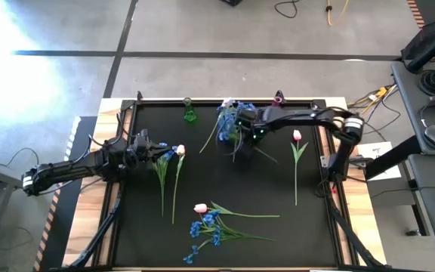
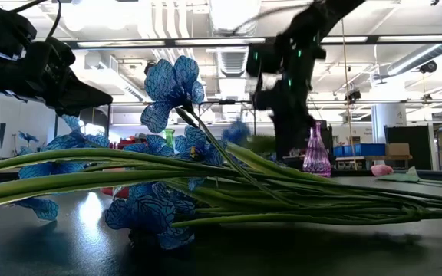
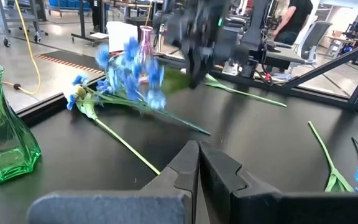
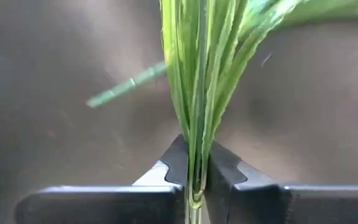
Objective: Sort flowers into vase by color
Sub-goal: Put the blue flowers into the violet vase
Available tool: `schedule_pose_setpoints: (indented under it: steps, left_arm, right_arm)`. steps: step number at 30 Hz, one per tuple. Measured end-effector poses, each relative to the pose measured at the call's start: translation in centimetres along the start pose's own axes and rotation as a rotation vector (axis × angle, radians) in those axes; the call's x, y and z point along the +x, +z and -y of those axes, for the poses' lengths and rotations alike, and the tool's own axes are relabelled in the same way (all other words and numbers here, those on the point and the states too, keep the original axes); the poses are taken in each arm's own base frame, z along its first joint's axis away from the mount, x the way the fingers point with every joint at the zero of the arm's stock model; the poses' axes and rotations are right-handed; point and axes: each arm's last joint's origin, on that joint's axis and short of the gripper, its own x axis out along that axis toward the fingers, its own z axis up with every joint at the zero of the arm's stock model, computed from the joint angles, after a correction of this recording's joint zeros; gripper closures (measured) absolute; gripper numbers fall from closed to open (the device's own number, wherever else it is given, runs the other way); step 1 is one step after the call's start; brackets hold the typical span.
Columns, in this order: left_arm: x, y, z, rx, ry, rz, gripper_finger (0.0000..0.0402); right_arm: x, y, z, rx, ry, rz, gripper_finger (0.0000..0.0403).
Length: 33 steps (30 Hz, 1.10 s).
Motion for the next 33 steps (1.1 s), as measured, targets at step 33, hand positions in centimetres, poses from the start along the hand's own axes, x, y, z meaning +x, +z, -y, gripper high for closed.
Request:
schedule_pose_setpoints:
  steps: [33]
  left_arm:
    - [0.0,0.0,0.0,0.000,0.000,0.001,0.0402]
  right_arm:
    - [-15.1,-1.5,10.3,0.118,-0.511,1.058,0.0385]
